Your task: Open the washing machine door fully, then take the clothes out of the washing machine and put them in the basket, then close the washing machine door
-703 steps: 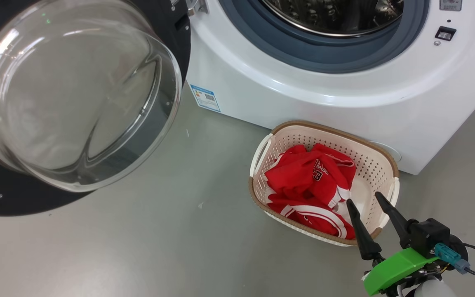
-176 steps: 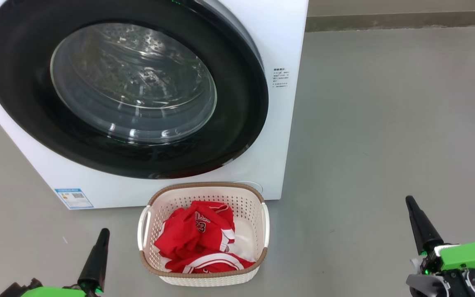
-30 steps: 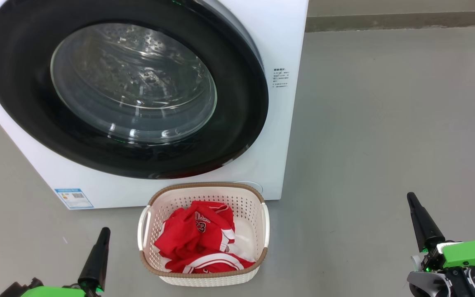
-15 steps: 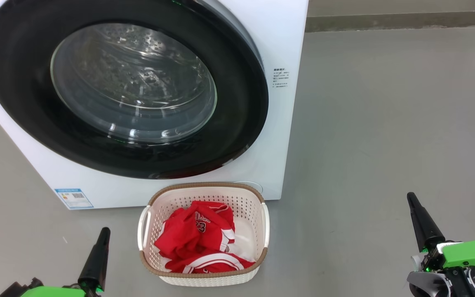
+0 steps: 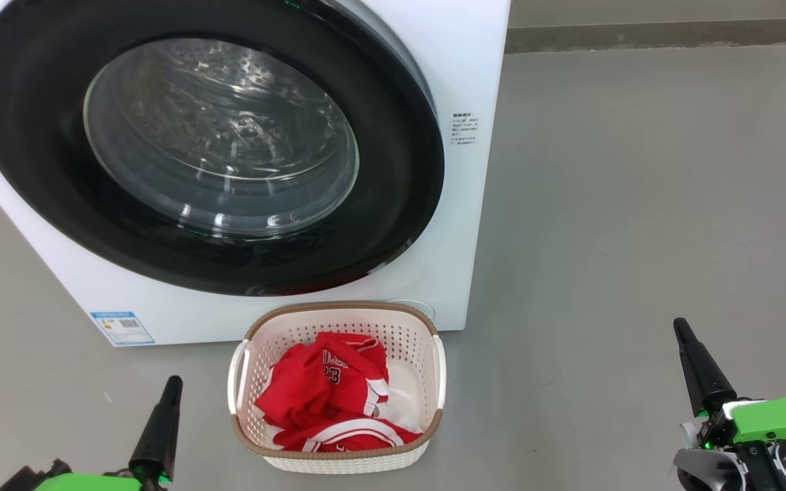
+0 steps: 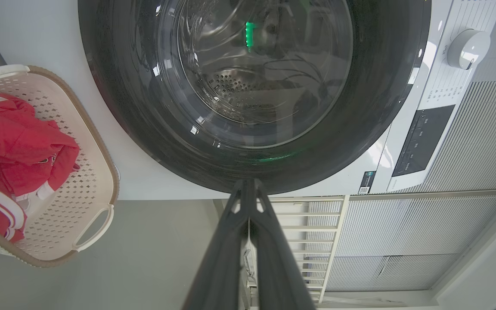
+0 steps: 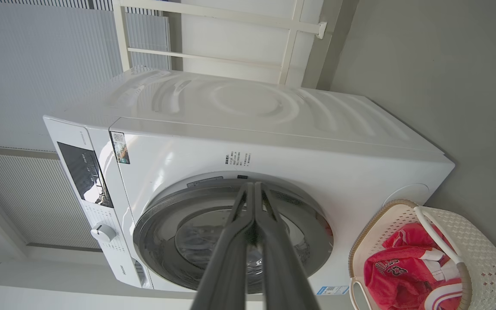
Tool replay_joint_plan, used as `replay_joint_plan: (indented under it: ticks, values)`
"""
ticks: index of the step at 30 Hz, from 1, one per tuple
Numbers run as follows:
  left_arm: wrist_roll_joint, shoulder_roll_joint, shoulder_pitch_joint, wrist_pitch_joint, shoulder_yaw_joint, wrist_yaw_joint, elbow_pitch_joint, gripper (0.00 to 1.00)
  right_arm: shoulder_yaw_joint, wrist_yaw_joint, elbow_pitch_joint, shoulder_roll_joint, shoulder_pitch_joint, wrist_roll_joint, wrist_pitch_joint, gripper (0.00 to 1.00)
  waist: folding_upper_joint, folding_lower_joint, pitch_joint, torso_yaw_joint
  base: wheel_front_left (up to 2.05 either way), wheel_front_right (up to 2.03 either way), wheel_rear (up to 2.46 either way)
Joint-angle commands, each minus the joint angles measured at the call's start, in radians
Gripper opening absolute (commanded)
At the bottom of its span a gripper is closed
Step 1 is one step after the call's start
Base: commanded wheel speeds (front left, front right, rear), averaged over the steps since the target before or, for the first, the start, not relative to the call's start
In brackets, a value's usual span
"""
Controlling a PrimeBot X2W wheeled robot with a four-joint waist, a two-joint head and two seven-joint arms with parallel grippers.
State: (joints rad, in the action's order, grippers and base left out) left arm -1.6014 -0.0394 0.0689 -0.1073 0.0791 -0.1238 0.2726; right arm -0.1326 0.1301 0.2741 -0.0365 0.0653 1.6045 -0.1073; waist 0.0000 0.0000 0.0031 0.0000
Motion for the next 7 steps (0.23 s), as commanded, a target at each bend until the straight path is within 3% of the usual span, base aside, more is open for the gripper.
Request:
replay_joint_plan:
  ticks: [1, 7]
  values:
    - [-0.007, -0.011, 0.039, -0.006, 0.035, -0.007, -0.028, 0.00, 0.018, 0.001, -0.029, -0.014, 0.043, 0.003, -0.007, 0.00, 0.0000, 0.0000, 0.000, 0.000, 0.00, 0.00, 0.00]
    - [-0.007, -0.011, 0.039, -0.006, 0.035, -0.007, -0.028, 0.00, 0.018, 0.001, -0.029, -0.014, 0.043, 0.003, -0.007, 0.00, 0.0000, 0.0000, 0.000, 0.000, 0.00, 0.00, 0.00]
